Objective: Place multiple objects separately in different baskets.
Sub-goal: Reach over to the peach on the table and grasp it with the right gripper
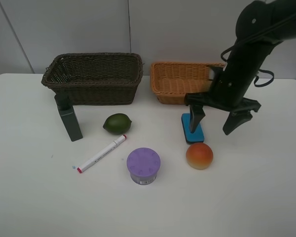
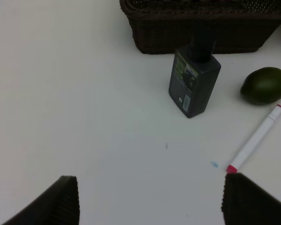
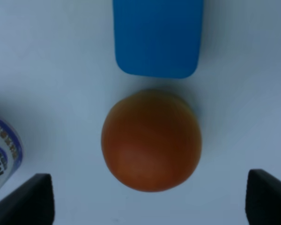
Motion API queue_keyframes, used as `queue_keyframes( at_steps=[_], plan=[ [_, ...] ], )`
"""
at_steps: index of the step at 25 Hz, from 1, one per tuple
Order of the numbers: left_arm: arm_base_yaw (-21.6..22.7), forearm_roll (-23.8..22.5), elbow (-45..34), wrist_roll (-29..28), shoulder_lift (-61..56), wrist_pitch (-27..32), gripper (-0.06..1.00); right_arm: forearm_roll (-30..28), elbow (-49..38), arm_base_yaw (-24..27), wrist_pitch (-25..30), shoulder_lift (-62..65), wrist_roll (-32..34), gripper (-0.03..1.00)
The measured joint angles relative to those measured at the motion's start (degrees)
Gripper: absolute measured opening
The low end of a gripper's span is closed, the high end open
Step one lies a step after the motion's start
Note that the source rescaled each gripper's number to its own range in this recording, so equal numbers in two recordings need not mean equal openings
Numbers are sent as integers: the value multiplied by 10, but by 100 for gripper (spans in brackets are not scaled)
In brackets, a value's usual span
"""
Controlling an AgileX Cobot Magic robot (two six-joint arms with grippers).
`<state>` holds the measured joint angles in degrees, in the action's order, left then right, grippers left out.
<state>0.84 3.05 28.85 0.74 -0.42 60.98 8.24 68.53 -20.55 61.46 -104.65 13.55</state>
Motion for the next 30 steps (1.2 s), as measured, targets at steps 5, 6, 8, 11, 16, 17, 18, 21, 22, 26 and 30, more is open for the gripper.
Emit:
queue_keyframes(
  at_steps=[5,6,8,11,16,17,18,21,22,26,30],
  plan=[
    [0,0,0,0,0,0,82,12,-53,-25,-51,0,25,96],
    [0,0,0,0,0,0,82,14,-65,-26,-63,0,29,96],
    [0,0,0,0,0,0,82,15,-84,-30,-90,0,31,96],
    [0,0,0,0,0,0,82,21,-105,-35,-124,0,31,96],
    [0,0,0,0,0,0,82,23,-126,-38,-171,0,31,96],
    [0,0,0,0,0,0,82,22,-127,-38,-175,0,31,96],
    [0,0,0,0,0,0,82,22,-127,-38,-178,0,31,96],
    [0,0,0,0,0,0,82,20,-127,-38,-183,-5,31,96],
    [0,0,0,0,0,0,82,19,-127,-38,-183,-9,31,96],
    [0,0,0,0,0,0,82,19,-127,-38,-185,-29,32,96],
    [0,0,0,0,0,0,82,19,-127,-38,-185,-42,33,96]
  ],
)
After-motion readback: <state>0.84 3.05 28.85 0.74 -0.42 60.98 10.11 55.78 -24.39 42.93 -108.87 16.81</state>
